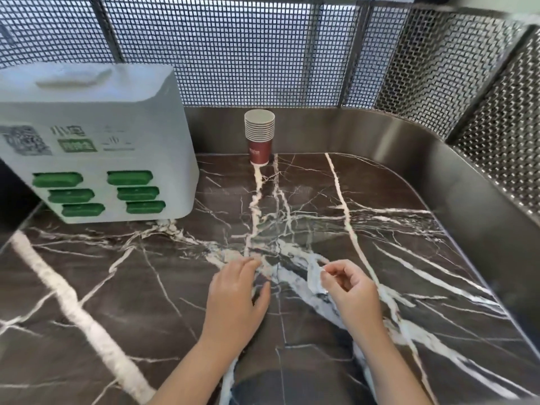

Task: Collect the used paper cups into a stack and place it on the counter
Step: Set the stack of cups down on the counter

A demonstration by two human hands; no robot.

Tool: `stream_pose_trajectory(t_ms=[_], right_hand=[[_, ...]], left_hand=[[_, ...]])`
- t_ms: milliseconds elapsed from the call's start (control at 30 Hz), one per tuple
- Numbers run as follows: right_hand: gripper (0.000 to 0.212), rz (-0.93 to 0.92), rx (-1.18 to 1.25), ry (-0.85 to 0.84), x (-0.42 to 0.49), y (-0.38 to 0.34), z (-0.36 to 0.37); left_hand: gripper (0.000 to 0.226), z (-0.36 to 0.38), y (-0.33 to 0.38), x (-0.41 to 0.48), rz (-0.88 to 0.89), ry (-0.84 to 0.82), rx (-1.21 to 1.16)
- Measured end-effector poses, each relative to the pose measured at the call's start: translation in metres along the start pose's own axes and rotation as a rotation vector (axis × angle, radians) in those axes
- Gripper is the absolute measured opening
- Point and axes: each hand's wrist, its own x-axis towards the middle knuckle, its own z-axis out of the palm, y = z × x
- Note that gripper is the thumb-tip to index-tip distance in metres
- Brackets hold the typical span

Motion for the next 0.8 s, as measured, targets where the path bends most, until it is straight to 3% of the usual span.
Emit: stream_pose_trajectory(t_ms=[533,800], right_hand=[[0.028,-0.06,0.033,0.028,-0.138,-0.007,-0.054],[0.026,0.004,0.019,0.043,-0.209,0.001,-0.094]], left_hand=[[0.039,-0.05,0.066,-0.127,-0.025,0.063,-0.063],[0.04,-0.052,0.108,-0.198,-0.03,0.043,-0.12]])
